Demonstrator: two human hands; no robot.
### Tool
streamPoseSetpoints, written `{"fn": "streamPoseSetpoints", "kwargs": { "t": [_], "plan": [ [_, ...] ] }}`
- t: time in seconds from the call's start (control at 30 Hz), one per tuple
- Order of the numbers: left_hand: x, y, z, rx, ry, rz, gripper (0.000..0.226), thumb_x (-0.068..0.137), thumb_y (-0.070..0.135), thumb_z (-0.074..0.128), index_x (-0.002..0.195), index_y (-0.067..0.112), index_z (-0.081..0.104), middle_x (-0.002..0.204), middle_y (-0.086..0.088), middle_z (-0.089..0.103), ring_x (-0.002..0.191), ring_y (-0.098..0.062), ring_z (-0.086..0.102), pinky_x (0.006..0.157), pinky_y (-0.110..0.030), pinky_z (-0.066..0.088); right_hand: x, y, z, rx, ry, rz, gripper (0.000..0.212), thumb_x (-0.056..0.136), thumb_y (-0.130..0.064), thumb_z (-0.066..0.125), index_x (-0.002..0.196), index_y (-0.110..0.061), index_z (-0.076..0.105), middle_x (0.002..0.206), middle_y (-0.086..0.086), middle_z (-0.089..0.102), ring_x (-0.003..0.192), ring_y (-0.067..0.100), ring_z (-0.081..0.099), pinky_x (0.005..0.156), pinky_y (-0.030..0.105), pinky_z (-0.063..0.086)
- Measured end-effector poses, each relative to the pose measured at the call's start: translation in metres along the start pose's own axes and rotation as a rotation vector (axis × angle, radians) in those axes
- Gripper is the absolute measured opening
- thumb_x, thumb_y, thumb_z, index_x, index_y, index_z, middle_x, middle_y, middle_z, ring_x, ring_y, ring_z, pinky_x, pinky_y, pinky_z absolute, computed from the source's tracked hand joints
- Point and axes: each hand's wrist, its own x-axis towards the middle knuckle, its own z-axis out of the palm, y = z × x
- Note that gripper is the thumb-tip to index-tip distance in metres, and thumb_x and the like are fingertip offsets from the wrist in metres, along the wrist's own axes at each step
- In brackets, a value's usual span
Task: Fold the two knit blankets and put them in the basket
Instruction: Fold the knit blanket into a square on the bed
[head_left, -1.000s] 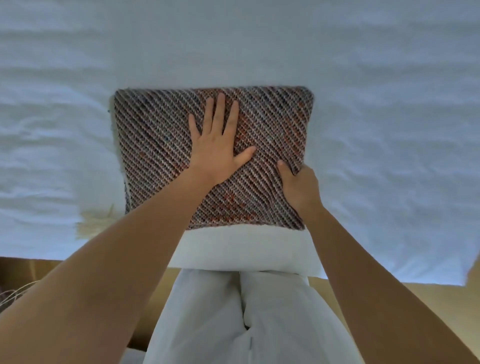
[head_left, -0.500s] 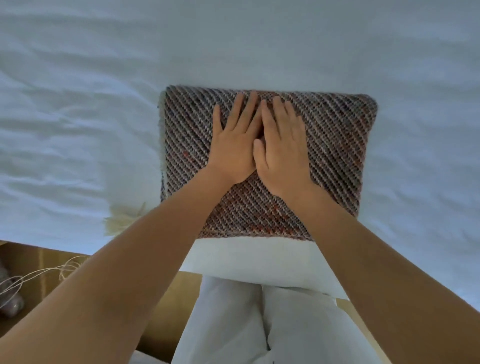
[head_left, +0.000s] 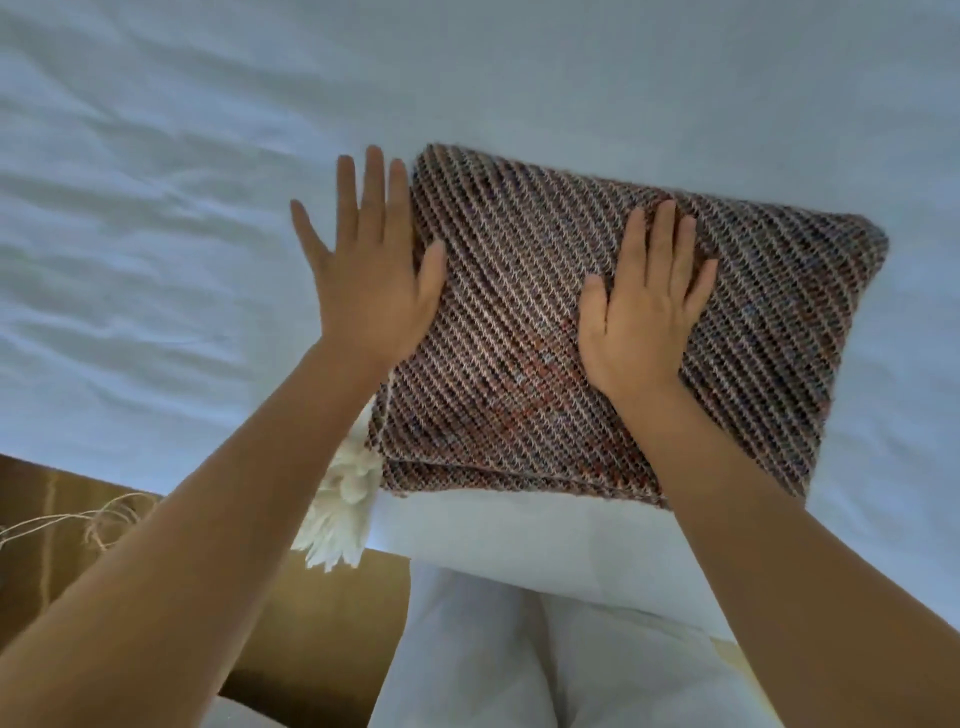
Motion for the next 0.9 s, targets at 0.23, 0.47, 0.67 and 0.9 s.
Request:
{"fn": "streamPoseSetpoints", "kwargs": {
  "t": [0.23,0.47,0.67,0.9],
  "plan": [
    [-0.094,0.024,0.06,-0.149,-0.127,0.027,0.063,0.097,0.047,0.009,0.145,0.008,0.02,0.15,-0.016,0.033,0.14,-0.026,0.024,0.112,-0.05,0.013,-0.052,-0.036,0.025,-0.038,-0.188,-0.501,0.05,0.092,-0.025,0.035,0.138,-0.008,0.042,0.147,0.011,0.04,0.138,0.026,0.033,0.113,0.041,0.008],
    [-0.129,0.002,0.06,-0.109,-0.267,-0.033,0.088,0.085,0.071,0.004,0.146,0.008,0.003,0.153,-0.028,0.014,0.142,-0.04,0.017,0.109,-0.061,0.014,-0.076,0.073,-0.012,-0.189,-0.221,-0.098,0.063,0.091,-0.037,0.027,0.144,-0.004,0.026,0.152,0.018,0.027,0.141,0.032,0.023,0.114,0.049,0.011],
    [-0.093,0.078,0.018,-0.178,-0.091,0.008,0.078,0.09,0.052,0.028,0.148,0.003,0.008,0.153,-0.029,0.008,0.142,-0.042,0.006,0.109,-0.055,-0.004,-0.02,0.011,-0.026,0.105,-0.126,-0.225,0.054,0.093,-0.027,0.034,0.142,-0.004,0.034,0.152,0.015,0.029,0.143,0.028,0.02,0.114,0.04,0.002],
    [-0.053,0.129,0.035,-0.094,-0.34,0.07,0.072,0.096,0.053,0.02,0.148,0.015,-0.014,0.156,-0.014,-0.017,0.144,-0.029,-0.018,0.112,-0.049,-0.015,0.041,0.091,-0.035,-0.134,-0.213,-0.173,0.062,0.096,-0.049,0.028,0.149,-0.018,0.017,0.157,0.012,0.015,0.145,0.029,0.007,0.114,0.043,-0.004]
  ]
}}
